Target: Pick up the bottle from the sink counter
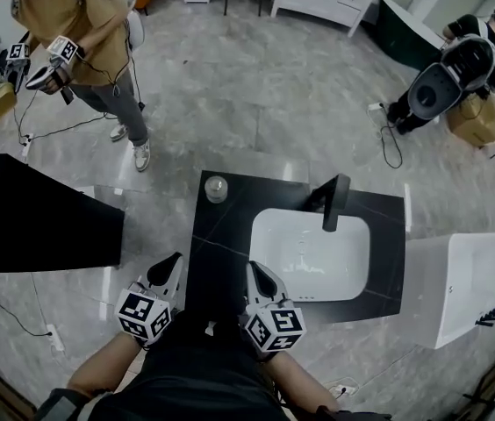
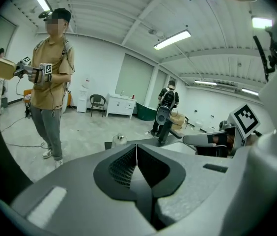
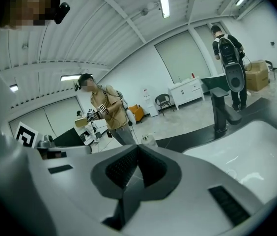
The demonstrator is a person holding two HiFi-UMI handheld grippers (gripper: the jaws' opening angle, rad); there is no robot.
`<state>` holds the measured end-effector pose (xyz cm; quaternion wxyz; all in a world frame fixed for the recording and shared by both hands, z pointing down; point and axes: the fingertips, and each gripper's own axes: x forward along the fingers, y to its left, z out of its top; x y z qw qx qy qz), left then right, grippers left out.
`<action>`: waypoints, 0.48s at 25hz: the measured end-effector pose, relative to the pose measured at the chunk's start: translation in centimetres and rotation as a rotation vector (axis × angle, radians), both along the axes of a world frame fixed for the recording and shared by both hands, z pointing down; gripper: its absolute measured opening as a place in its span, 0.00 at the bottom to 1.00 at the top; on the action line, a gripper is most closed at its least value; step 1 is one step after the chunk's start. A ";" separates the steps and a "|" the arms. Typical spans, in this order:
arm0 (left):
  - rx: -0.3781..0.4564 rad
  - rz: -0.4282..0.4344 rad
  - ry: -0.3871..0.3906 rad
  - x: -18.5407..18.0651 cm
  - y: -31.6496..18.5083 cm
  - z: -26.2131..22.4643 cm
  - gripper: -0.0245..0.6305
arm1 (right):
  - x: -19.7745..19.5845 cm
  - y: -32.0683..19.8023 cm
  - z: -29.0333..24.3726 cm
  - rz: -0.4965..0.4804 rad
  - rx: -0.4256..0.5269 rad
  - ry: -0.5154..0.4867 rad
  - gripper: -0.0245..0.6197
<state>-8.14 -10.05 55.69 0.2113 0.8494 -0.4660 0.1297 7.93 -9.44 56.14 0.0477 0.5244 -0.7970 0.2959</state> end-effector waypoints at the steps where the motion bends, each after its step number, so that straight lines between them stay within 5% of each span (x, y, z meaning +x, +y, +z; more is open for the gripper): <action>1: 0.018 0.016 -0.009 0.1 -0.9 0.4 0.04 | 0.0 -0.6 0.4 0.007 0.003 0.008 0.05; 4: 0.061 0.048 -0.038 0.3 -3.6 1.8 0.04 | 0.1 -2.1 2.1 0.008 0.010 0.052 0.05; 7: 0.075 0.071 -0.061 0.9 -6.2 3.6 0.19 | 0.3 -3.4 3.5 0.004 0.016 0.096 0.05; 12: 0.091 0.119 -0.103 2.5 -10.5 6.5 0.29 | 1.1 -5.1 4.3 0.030 0.009 0.111 0.05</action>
